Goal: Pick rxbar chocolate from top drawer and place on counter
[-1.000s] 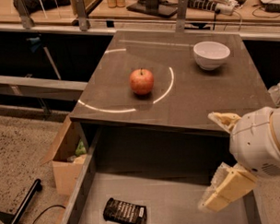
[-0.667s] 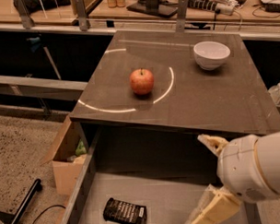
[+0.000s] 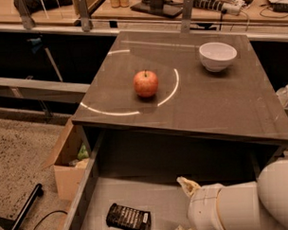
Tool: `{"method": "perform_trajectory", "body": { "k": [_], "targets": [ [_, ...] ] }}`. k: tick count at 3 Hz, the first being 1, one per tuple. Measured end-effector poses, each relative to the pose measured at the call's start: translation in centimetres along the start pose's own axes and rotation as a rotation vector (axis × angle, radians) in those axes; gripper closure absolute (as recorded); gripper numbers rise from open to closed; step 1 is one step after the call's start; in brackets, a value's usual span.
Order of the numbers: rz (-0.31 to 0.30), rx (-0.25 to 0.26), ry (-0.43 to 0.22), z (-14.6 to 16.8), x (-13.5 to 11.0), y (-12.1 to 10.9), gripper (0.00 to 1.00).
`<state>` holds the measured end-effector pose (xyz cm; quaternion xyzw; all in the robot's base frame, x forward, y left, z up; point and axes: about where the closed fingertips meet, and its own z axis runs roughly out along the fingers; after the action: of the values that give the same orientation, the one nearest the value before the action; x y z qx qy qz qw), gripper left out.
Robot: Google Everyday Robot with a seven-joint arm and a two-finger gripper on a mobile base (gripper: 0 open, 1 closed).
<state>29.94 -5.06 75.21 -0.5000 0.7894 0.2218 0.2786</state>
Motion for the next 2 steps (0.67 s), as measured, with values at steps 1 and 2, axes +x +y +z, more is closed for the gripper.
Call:
{"method": "perform_trajectory", "body": {
  "k": [1,2],
  "targets": [
    [0.007,0.060,-0.054,6.73,-1.33,-2.60,0.00],
    [0.008,0.058,-0.057,6.83,-1.38,-2.57,0.00]
  ]
}}
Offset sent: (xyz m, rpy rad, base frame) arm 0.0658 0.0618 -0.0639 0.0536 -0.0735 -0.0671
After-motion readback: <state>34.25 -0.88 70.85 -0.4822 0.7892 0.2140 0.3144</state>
